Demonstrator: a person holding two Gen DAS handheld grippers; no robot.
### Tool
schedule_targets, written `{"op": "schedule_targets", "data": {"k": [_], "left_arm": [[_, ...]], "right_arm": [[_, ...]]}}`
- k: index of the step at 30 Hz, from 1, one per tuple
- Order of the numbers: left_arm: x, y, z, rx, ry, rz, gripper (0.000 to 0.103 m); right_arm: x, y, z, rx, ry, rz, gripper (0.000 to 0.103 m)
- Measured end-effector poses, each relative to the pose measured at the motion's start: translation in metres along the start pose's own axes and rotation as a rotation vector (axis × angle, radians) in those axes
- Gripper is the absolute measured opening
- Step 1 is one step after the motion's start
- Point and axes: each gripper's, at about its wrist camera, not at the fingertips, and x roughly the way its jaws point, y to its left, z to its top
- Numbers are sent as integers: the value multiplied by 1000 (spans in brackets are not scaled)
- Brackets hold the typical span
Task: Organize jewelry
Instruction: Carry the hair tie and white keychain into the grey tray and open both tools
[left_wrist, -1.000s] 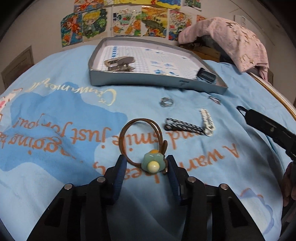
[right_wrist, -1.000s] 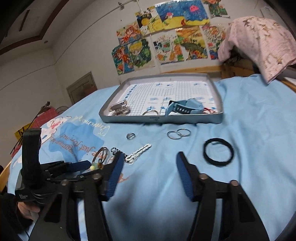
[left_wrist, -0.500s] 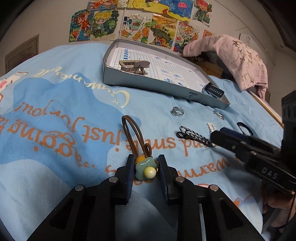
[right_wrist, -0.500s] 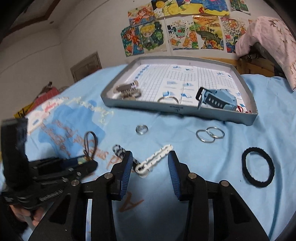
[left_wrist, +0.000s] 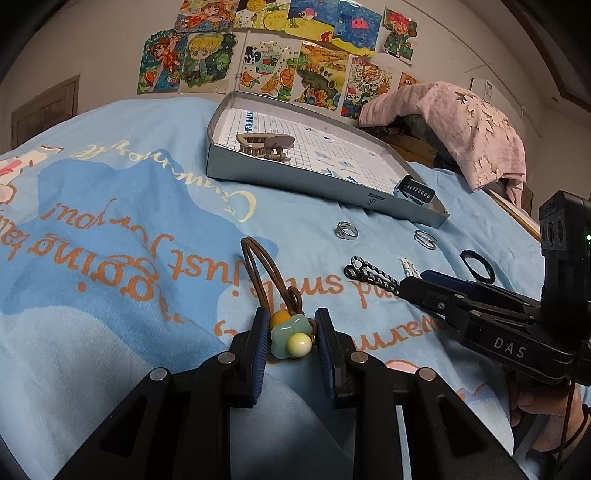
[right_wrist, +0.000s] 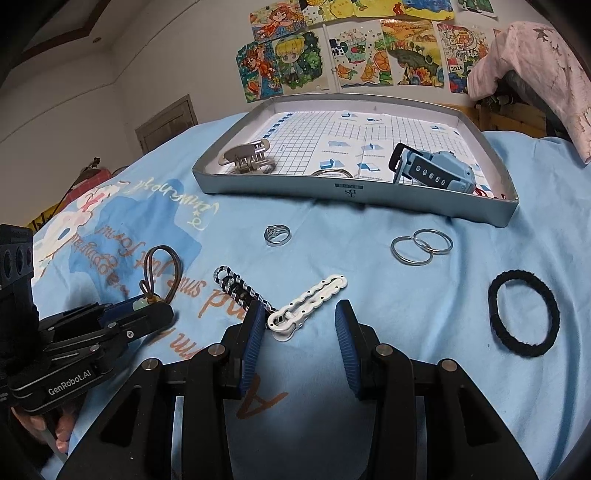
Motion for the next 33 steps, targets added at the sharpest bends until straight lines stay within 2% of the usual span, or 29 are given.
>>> {"op": "schedule_targets", "data": {"k": [2,3,4,5,11,17,23,28,33], "left_arm": [[-1,0,-1,1,-1,1,23],[-1,-1,-1,3,-3,3,23],[-1,-1,-1,5,-4,5,23],[-1,-2,-1,10,-3,7,23],[2,-14,6,66,24,21,23],[-13,-34,31,141,-25,44,23],[-14,-60,64,184,-38,27,23],[5,-90,105,224,-33,-6,23],[45,-99,138,216,-13,-30,23]], "right_arm": [[1,2,-1,-6,-1,-9,35],[1,2,-1,-9,-2,-11,31],[1,3,-1,-11,-4,-11,19],[1,3,-1,-10,-3,-11,15],[-1,2,-3,-1,-20,-14,15],[-24,-3,-3,14,-127,-7,15],[-49,-17,3,52,-205,-2,15],[-72,-40,22,40,-302,-47,15],[-66,-78,47,108,-338,-79,15]]}}
